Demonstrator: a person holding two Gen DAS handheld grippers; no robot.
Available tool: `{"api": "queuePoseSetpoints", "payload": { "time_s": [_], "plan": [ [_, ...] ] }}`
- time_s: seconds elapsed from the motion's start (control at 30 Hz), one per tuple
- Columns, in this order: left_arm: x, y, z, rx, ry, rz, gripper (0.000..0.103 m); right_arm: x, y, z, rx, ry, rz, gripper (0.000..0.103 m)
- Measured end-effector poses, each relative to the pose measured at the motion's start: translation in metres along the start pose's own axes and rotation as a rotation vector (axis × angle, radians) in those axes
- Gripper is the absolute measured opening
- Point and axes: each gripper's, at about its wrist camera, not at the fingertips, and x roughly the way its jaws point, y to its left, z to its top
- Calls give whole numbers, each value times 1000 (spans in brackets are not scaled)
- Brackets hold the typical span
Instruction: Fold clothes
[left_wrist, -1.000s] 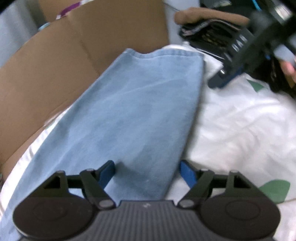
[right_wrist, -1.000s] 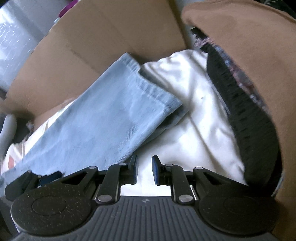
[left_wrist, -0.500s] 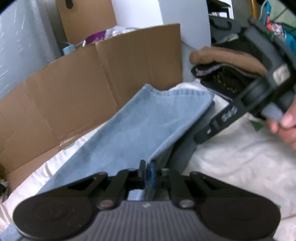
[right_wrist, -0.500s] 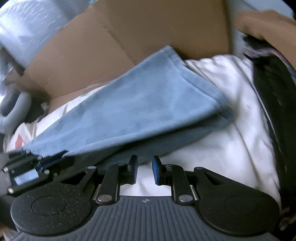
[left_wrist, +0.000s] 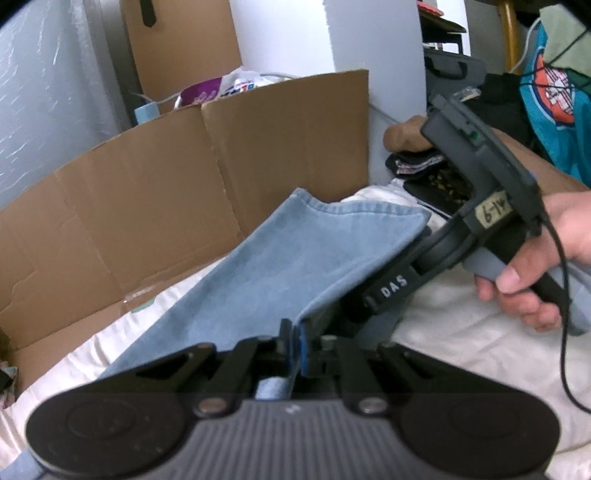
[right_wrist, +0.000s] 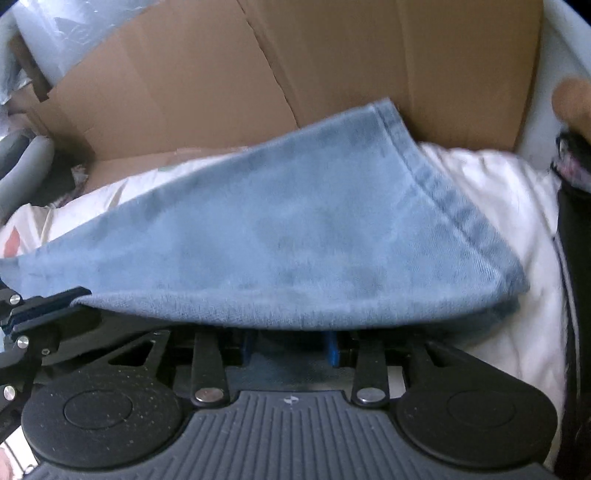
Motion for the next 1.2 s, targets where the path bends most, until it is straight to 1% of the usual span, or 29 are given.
{"api": "queuePoseSetpoints", "payload": {
  "time_s": [0.03,0.13,0.2,0.4,0.53,0.6,0.77,0.9,0.93,1.03,1.07,1.1,1.13,1.17,1.2],
  "plan": [
    [0,0,0,1,2,-5,4,0,-1,-3,-4,14,9,42],
    [1,-2,-2,9,7,-20,4,-7,4,-14,-76,44,19,42],
    [2,-4,-3,16,11,-29,4,-12,3,-21,-84,59,31,42],
    [8,-14,-8,50,33,-64,4,-18,-4,-32,-76,78,53,42],
    [18,-29,-15,93,66,-91,4,-20,-6,-34,-80,85,61,42],
    [23,-36,-20,117,83,-97,4,-23,-8,-34,-75,87,69,42],
    [34,-45,-31,140,122,-109,4,-28,-16,-37,-50,97,83,42],
    [38,-51,-36,185,138,-101,5,-34,-22,-42,-26,96,93,42],
    [37,-52,-37,193,138,-96,6,-35,-23,-43,-21,96,96,42],
    [30,-49,-36,163,139,-76,12,-38,-22,-44,-8,93,99,42],
    [24,-47,-37,149,138,-67,20,-38,-22,-44,-2,93,101,42],
    [19,-46,-37,135,137,-59,31,-39,-22,-44,4,93,105,42],
    [13,-44,-38,125,130,-56,37,-40,-21,-45,9,93,110,42],
    [7,-42,-40,114,125,-53,46,-41,-20,-45,12,93,114,42],
    [1,-39,-43,107,132,-47,52,-42,-18,-45,12,93,121,42]
  ]
}}
